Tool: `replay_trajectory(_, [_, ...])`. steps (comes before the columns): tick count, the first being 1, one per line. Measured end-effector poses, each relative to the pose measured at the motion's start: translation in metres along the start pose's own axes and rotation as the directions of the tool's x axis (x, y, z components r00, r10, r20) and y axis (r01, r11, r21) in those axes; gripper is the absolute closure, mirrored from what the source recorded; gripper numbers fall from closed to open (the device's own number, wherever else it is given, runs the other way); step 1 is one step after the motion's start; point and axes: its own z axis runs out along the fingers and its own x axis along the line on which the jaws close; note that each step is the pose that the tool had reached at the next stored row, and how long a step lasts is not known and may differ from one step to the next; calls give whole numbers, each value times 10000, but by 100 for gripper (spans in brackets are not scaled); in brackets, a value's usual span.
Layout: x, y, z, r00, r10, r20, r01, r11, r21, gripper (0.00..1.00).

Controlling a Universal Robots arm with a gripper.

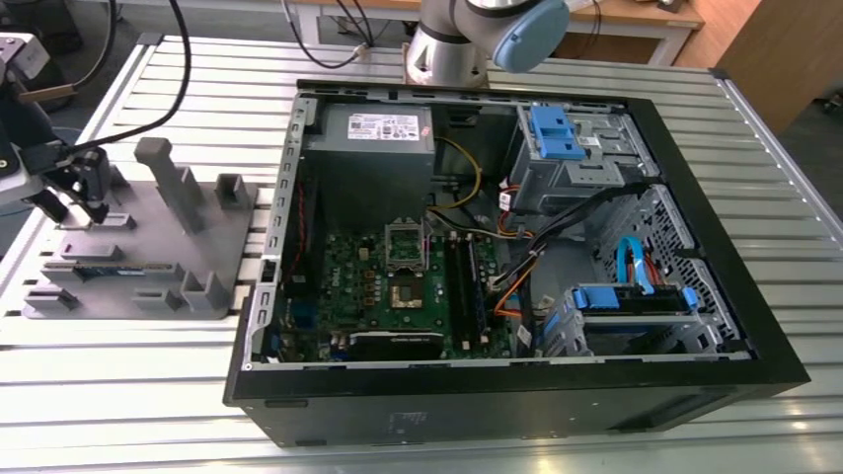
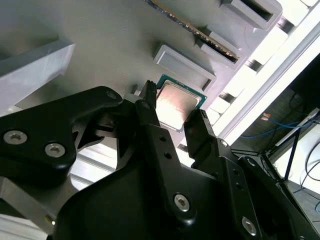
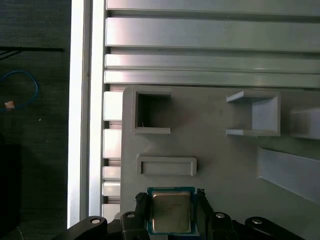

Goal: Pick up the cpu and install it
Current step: 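Pick up the cpu and move it towards the insertion slot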

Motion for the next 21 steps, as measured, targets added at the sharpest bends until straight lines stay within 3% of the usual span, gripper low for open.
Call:
replay_trajectory(12, [-1,1,-36,10000,1,0,-1,10000,0,53])
replay_trajectory(21, [-3,3,-155,10000,0,0,0,10000,0,53])
